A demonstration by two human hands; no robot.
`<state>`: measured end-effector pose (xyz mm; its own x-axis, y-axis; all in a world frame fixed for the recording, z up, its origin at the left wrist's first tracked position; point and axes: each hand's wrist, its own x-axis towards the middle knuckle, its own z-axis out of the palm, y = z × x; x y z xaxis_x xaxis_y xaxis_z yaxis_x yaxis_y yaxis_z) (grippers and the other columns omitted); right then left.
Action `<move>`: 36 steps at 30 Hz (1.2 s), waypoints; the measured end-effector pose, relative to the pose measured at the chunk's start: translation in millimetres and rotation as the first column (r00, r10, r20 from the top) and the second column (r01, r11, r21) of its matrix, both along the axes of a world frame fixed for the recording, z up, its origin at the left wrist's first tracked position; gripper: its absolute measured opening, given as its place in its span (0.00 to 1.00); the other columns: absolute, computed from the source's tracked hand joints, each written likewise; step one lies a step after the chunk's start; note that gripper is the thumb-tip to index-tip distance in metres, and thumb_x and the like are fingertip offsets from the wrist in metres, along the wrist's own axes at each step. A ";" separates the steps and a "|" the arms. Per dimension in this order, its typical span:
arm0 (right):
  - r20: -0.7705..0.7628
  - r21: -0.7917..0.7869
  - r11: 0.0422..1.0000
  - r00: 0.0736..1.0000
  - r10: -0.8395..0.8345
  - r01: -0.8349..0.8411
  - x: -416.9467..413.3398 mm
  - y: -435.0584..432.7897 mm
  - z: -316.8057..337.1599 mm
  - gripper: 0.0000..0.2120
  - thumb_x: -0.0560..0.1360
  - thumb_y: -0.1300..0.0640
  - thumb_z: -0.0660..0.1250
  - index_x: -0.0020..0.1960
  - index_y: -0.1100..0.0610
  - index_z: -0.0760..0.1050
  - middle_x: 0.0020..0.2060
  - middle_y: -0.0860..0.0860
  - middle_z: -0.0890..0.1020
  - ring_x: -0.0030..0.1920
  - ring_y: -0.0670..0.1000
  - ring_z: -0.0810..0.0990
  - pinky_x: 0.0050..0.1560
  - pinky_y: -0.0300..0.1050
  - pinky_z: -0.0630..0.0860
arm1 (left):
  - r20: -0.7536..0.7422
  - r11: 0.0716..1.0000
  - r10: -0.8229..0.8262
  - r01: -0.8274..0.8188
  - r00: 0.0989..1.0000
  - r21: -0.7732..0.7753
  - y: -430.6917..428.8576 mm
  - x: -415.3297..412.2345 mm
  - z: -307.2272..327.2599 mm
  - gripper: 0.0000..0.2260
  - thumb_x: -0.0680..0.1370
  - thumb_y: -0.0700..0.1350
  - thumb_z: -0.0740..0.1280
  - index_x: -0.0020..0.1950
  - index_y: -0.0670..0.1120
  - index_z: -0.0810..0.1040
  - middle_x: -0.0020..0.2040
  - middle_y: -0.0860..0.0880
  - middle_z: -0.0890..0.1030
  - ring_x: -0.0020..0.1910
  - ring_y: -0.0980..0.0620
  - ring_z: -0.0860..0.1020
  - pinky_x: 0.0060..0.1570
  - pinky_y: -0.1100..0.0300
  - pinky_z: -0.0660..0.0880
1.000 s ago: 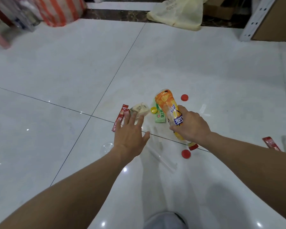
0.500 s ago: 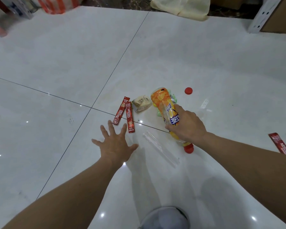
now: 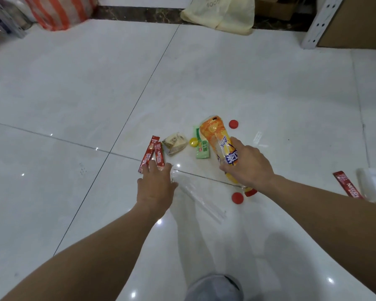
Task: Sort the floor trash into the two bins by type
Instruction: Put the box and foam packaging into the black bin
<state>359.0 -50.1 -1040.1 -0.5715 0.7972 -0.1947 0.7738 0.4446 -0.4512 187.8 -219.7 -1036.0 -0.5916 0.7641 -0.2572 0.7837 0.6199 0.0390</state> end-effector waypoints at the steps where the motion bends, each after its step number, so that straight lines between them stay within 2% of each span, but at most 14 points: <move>1: 0.004 -0.003 0.999 0.999 -0.035 0.035 8.0 5.9 7.3 0.36 0.70 0.42 0.70 0.72 0.49 0.60 0.51 0.54 0.79 0.51 0.58 0.77 0.43 0.48 0.74 | 0.000 1.000 -0.023 0.023 1.000 0.020 12.6 3.8 9.7 0.22 0.78 0.56 0.64 0.69 0.51 0.65 0.69 0.41 0.63 0.68 0.41 0.63 0.58 0.47 0.73; 5: 0.010 -0.016 0.984 0.984 -0.176 0.176 40.0 35.2 38.6 0.34 0.69 0.42 0.70 0.70 0.49 0.62 0.50 0.55 0.79 0.50 0.59 0.77 0.42 0.47 0.72 | -0.020 0.986 -0.136 0.137 0.991 0.093 66.0 24.7 54.0 0.22 0.79 0.57 0.62 0.69 0.50 0.64 0.65 0.41 0.64 0.64 0.41 0.64 0.55 0.49 0.72; 11: -0.013 -0.007 0.923 0.923 -0.384 0.384 118.1 67.2 118.5 0.31 0.68 0.42 0.71 0.66 0.49 0.65 0.49 0.55 0.79 0.48 0.59 0.78 0.45 0.50 0.76 | -0.004 0.928 -0.310 0.304 0.951 0.216 141.0 94.6 145.3 0.19 0.79 0.54 0.63 0.67 0.48 0.65 0.63 0.42 0.64 0.62 0.43 0.64 0.48 0.50 0.73; 15: 0.029 -0.025 0.870 0.870 -0.492 0.493 185.4 66.5 189.7 0.29 0.68 0.42 0.71 0.64 0.50 0.66 0.48 0.55 0.79 0.47 0.59 0.78 0.43 0.47 0.74 | 0.037 0.885 -0.432 0.415 0.901 0.212 169.7 157.6 214.6 0.19 0.79 0.54 0.63 0.67 0.48 0.65 0.63 0.42 0.63 0.62 0.43 0.63 0.48 0.50 0.74; 20: 0.070 -0.064 0.792 0.794 -0.604 0.607 273.3 64.6 297.5 0.29 0.68 0.44 0.72 0.64 0.51 0.67 0.48 0.55 0.80 0.47 0.59 0.78 0.45 0.49 0.77 | 0.068 0.821 -0.551 0.526 0.831 0.221 196.8 243.5 315.0 0.19 0.79 0.54 0.63 0.67 0.48 0.66 0.62 0.42 0.64 0.60 0.43 0.64 0.45 0.53 0.72; 25: 0.076 -0.094 0.726 0.732 -0.677 0.681 354.8 63.7 401.5 0.30 0.69 0.43 0.72 0.66 0.51 0.66 0.49 0.55 0.80 0.49 0.59 0.78 0.45 0.49 0.75 | 0.066 0.759 -0.642 0.621 0.764 0.197 215.2 327.8 419.9 0.20 0.79 0.55 0.63 0.68 0.48 0.66 0.63 0.42 0.64 0.61 0.43 0.65 0.48 0.50 0.76; 29: 0.069 -0.115 0.672 0.680 -0.730 0.732 416.5 68.5 471.2 0.32 0.69 0.42 0.72 0.67 0.50 0.65 0.51 0.55 0.80 0.50 0.59 0.78 0.46 0.50 0.76 | 0.075 0.728 -0.679 0.657 0.730 0.195 234.9 393.2 488.8 0.21 0.79 0.55 0.63 0.69 0.49 0.65 0.63 0.42 0.65 0.62 0.43 0.64 0.50 0.50 0.74; 36: 0.082 -0.141 0.560 0.574 -0.815 0.816 517.7 79.3 528.2 0.34 0.69 0.42 0.71 0.70 0.49 0.63 0.53 0.54 0.79 0.52 0.58 0.78 0.47 0.48 0.75 | 0.105 0.673 -0.737 0.710 0.667 0.210 277.0 503.7 545.7 0.22 0.80 0.55 0.62 0.71 0.49 0.63 0.66 0.41 0.64 0.65 0.43 0.63 0.54 0.51 0.72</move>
<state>876.7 29.2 -511.8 0.3093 0.8838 -0.3512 0.7756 -0.4481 -0.4447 691.5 57.3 -490.3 0.2054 0.9669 -0.1516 0.9542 -0.1634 0.2508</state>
